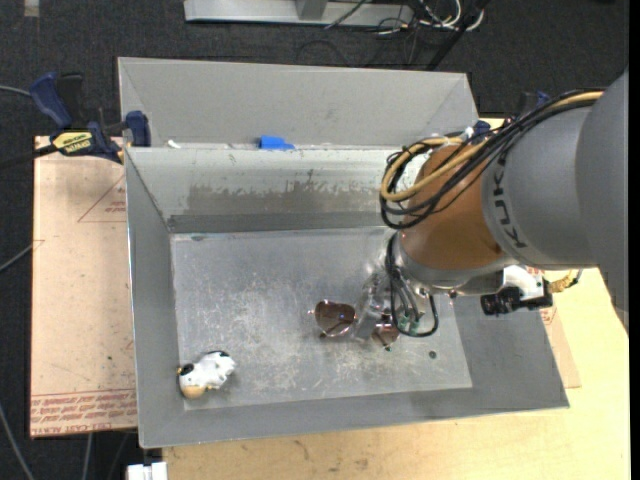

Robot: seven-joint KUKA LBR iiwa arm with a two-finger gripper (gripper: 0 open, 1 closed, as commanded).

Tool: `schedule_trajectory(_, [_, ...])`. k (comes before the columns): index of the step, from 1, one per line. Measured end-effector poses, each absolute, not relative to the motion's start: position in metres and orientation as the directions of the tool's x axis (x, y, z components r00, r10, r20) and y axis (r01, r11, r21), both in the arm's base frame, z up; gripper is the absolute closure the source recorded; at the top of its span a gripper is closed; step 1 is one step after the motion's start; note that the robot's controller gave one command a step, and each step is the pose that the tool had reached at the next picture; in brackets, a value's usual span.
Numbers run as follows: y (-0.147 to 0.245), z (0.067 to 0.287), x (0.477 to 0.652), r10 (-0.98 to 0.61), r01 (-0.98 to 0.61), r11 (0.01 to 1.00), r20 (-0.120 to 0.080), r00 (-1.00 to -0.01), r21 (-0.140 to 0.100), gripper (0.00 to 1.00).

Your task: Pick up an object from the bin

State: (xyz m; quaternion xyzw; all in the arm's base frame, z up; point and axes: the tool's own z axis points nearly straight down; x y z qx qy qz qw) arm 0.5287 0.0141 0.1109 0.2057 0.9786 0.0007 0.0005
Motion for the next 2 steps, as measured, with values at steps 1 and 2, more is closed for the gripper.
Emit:
schedule_trajectory(1, [0.0141, 0.1192, 0.5296, 0.402, 0.402, 0.916, -0.003, -0.916, 0.003, 1.0])
schedule_trajectory(2, [0.0142, 0.1275, 0.5289, 0.402, 0.402, 0.916, 0.0, -0.916, 0.001, 1.0])
